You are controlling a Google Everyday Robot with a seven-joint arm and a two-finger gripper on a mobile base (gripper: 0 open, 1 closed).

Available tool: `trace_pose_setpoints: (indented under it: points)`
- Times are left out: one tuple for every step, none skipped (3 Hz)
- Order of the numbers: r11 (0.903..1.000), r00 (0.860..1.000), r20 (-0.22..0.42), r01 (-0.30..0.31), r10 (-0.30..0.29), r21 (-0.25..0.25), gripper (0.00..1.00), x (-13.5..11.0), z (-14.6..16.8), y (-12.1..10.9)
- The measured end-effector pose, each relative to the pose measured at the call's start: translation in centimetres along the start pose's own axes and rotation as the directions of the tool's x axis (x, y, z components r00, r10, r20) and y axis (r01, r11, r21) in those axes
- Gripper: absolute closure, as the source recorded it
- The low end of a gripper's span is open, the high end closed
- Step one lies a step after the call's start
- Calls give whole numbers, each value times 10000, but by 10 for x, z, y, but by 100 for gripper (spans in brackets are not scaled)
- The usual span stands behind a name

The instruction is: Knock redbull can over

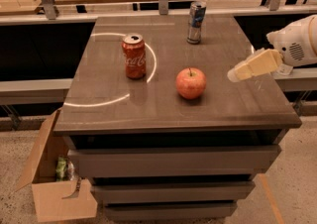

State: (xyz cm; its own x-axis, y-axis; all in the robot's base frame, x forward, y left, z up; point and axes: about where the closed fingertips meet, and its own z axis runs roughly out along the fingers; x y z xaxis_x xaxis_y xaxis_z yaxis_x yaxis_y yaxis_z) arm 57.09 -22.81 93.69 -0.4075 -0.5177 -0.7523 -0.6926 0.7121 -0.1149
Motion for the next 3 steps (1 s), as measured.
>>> trace_pose_setpoints:
  points:
    - [9935, 9907, 1156, -817, 722, 795, 0, -8, 17, -31]
    - [9927, 9901, 1231, -794, 680, 903, 0, -11, 16, -34]
    - [9915, 9886, 1337, -835, 698, 993, 0, -11, 20, -32]
